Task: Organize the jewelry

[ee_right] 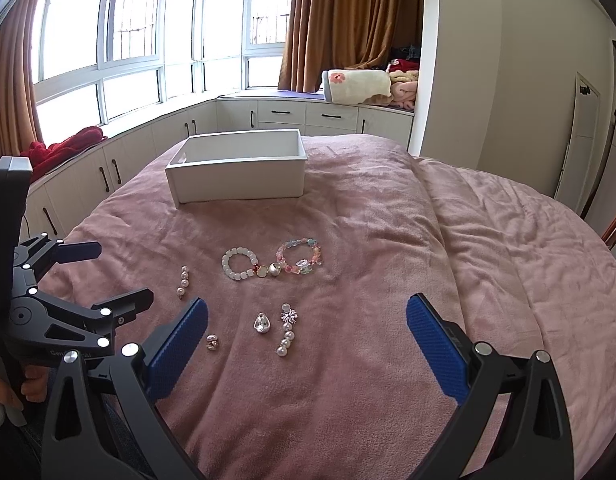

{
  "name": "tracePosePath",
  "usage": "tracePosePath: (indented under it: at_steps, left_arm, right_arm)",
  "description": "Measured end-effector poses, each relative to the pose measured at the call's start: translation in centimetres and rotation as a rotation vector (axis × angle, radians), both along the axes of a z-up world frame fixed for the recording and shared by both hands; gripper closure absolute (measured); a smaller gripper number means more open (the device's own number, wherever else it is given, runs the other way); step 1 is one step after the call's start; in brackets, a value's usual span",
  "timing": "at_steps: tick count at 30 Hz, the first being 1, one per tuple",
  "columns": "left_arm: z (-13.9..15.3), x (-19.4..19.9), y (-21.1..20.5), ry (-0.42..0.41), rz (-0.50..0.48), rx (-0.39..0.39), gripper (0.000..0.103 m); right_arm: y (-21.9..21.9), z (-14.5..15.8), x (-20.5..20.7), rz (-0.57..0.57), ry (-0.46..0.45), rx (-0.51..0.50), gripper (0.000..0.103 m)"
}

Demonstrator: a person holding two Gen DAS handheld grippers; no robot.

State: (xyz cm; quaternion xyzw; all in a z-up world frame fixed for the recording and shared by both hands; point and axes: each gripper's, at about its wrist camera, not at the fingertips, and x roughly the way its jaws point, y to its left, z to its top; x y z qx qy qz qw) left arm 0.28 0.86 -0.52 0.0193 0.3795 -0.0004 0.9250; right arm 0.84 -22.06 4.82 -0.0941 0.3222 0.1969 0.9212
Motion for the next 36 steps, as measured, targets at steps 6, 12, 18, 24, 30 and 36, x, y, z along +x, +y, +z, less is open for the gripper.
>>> tracePosePath:
  at_steps: [6,12,18,24,30,36]
  left_arm:
    - [0.0,0.0,0.0,-0.001,0.0,0.0,0.002]
    - [0.0,0.0,0.0,0.0,-0.001,0.0,0.002]
    - [-0.1,0.1,-0.1,0.005,-0.002,-0.005,0.002]
    - [0.0,0.7,0.0,0.013,-0.001,-0.032,0.002]
    - [0.5,2.6,0.2,-0.004,0.008,0.0,0.002]
    - [0.4,6.5,0.6,0.022,-0.015,0.043,0.002]
  right_arm:
    - [0.0,0.0,0.0,0.001,0.001,0.0,0.005]
    - [0.0,0.0,0.0,0.001,0.001,0.001,0.005]
    - [0.0,-0.1,0.0,0.001,0.006,0.003,0.005]
    - [0.5,-0.4,0.9,0.002,0.022,-0.003,0.005]
    - [1.8,-0.2,3.2,0.026,0.039,-0.007,0.005]
    - [3.2,-0.2,6.9,0.022,0.08,0.017,0.005]
